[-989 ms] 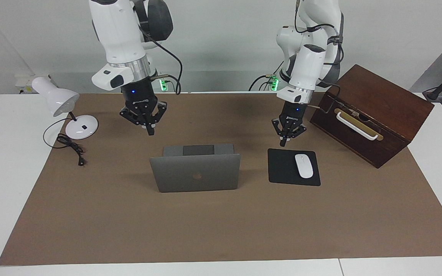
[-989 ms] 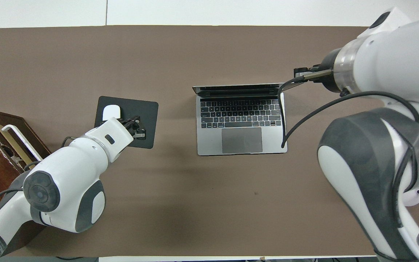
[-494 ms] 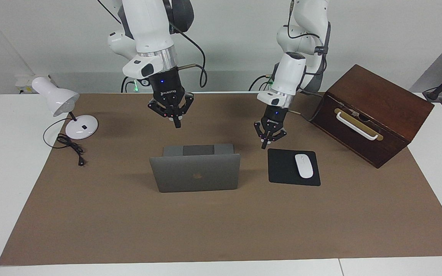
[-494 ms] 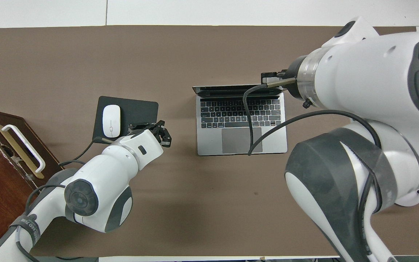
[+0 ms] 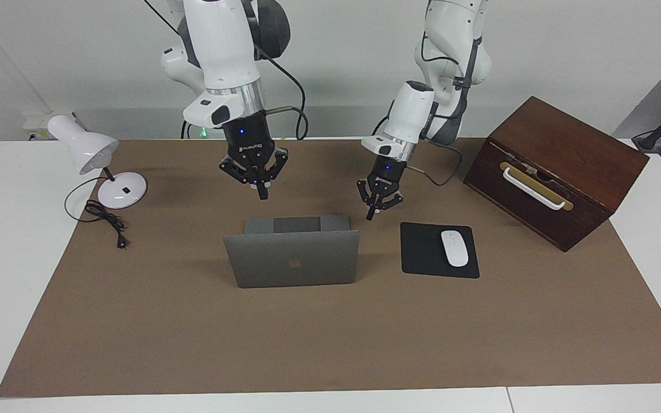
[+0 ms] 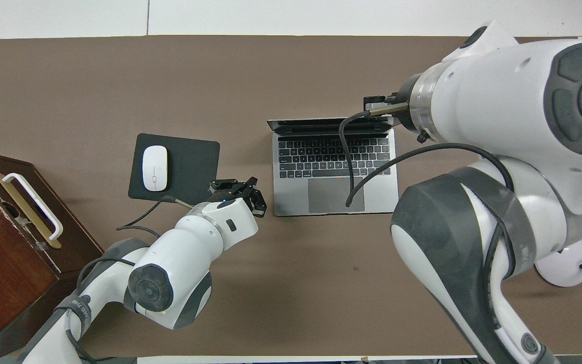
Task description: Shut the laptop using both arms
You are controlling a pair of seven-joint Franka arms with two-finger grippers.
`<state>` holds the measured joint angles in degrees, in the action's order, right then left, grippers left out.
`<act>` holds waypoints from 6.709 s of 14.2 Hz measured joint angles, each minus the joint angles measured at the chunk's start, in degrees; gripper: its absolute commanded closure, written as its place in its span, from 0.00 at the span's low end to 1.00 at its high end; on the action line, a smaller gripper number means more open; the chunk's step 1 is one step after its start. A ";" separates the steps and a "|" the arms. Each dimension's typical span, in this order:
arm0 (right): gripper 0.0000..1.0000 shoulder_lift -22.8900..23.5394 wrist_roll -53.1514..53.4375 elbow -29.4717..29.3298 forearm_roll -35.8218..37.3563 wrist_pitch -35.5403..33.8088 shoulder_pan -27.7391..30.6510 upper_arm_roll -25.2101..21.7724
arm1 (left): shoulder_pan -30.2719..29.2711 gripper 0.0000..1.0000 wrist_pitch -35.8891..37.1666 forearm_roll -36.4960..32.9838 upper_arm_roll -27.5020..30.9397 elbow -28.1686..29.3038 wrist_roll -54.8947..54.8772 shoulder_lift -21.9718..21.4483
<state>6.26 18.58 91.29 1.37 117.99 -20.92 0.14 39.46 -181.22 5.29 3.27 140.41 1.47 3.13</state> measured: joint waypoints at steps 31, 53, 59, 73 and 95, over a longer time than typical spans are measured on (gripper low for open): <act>1.00 19.14 7.09 -18.41 2.83 8.20 -1.77 -0.26 | 5.93 1.00 -18.44 -0.02 0.16 0.73 -6.21 13.61; 1.00 22.28 6.73 -17.52 -1.77 4.27 -0.59 -0.18 | 5.94 1.00 -20.17 -0.02 0.19 2.10 -9.70 13.35; 1.00 22.28 6.69 -17.21 -3.82 0.95 -0.46 -0.15 | 5.95 1.00 -20.28 -0.02 0.19 2.18 -11.43 13.33; 1.00 21.27 6.58 -17.19 -13.65 -12.82 2.03 -0.13 | 5.97 1.00 -20.53 -0.02 0.19 2.32 -11.69 13.33; 1.00 21.23 6.58 -9.26 -19.76 -14.65 1.81 0.04 | 6.10 1.00 -21.50 -0.02 0.25 2.55 -12.07 13.58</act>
<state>27.50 25.15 82.03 -18.38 103.34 -19.11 0.18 45.56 -202.72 5.28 3.52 142.97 -10.60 16.71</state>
